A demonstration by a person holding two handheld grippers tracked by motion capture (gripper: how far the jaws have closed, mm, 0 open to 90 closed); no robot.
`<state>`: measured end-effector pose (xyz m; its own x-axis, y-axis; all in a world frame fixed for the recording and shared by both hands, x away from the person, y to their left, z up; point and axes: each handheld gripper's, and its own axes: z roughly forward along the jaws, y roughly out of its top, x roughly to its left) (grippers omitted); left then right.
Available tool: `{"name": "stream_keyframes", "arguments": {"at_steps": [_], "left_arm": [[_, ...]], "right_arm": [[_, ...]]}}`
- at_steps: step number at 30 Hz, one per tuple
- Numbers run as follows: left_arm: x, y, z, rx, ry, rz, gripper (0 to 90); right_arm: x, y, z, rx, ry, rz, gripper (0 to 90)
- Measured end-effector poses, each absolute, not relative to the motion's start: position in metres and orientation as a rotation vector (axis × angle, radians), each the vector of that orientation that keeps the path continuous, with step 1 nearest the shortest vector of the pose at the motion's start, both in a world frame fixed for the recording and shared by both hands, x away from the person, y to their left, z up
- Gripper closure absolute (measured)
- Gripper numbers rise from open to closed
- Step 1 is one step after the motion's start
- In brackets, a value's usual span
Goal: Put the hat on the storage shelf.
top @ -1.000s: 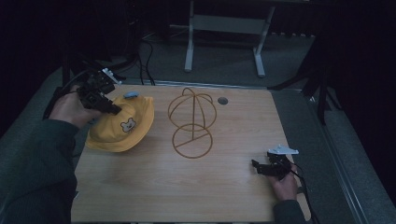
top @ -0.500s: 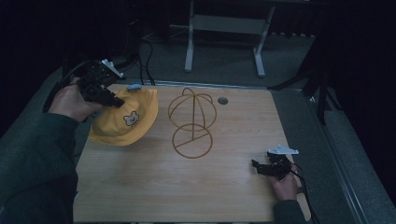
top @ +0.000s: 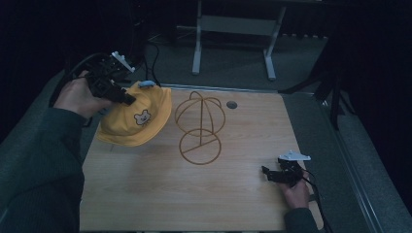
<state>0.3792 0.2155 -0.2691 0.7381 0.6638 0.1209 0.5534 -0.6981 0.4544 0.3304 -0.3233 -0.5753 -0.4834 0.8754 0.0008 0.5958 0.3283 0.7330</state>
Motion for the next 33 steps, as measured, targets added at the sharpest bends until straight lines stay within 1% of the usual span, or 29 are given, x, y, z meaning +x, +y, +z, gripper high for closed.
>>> {"name": "stream_keyframes", "arguments": {"at_steps": [33], "left_arm": [[0.383, 0.189, -0.246, 2.512, 0.834, 0.391, 78.0]], "right_arm": [[0.331, -0.324, -0.575, 1.294, 2.203, 0.961, 18.9]]}}
